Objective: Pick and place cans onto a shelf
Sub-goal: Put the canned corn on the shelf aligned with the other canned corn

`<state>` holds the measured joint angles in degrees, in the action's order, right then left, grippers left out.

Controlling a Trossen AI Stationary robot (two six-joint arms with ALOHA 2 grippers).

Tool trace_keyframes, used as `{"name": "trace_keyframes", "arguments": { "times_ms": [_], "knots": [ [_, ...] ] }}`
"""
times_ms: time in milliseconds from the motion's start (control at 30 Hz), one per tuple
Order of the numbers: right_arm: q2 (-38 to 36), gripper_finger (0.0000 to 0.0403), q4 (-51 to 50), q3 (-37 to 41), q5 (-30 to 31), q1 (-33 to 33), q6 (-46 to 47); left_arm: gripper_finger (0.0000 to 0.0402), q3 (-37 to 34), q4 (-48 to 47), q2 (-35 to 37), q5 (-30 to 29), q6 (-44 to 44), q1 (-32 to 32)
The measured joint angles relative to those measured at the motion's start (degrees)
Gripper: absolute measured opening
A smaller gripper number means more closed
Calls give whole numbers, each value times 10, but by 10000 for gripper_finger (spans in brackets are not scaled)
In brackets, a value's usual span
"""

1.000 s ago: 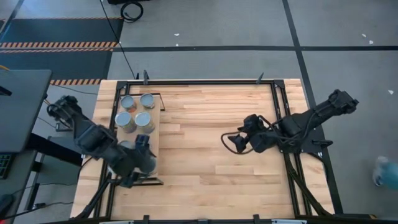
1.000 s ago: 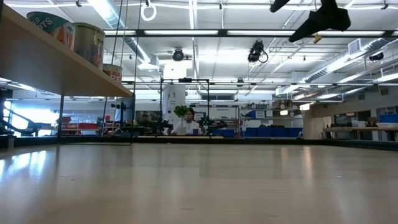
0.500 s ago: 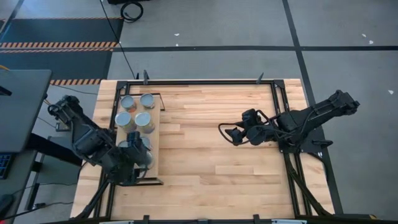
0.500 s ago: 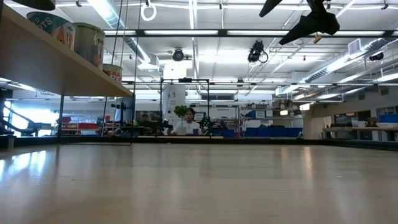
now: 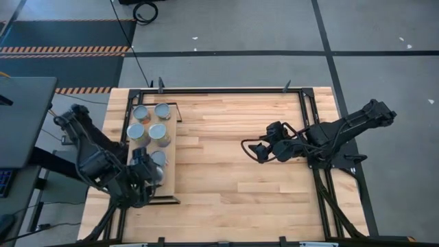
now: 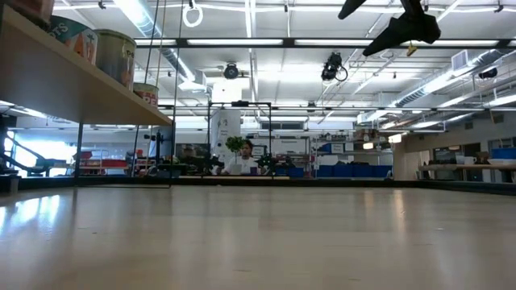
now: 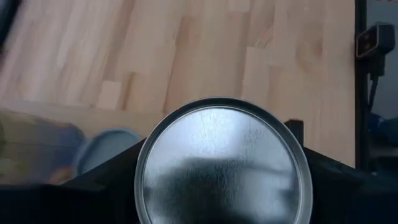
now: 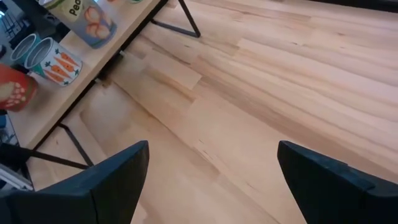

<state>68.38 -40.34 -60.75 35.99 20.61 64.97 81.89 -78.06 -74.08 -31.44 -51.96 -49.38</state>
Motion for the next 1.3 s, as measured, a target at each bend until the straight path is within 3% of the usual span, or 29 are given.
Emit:
{"name": "trace_keyframes", "arguments": {
  "times_ms": [200, 467, 600, 900, 1167, 1300],
  "knots": [
    [0, 363, 0, 0, 0, 0, -7, 315, -47, 30, 2, 4, -29, -12],
    [0, 363, 0, 0, 0, 0, -6, 316, -52, 31, 2, 20, -28, 9],
    [0, 364, 4, 0, 0, 0, -6, 316, -50, 23, -2, 60, -24, 32],
    [0, 364, 17, 0, -4, 0, -2, 311, -51, 53, -6, 63, 66, 38],
    [0, 364, 17, 0, -12, 0, 9, 373, -53, 57, -8, 84, 48, 39],
    [0, 364, 17, 0, -13, 0, 9, 384, -53, 57, -5, 79, 52, 39]
  ]
}}
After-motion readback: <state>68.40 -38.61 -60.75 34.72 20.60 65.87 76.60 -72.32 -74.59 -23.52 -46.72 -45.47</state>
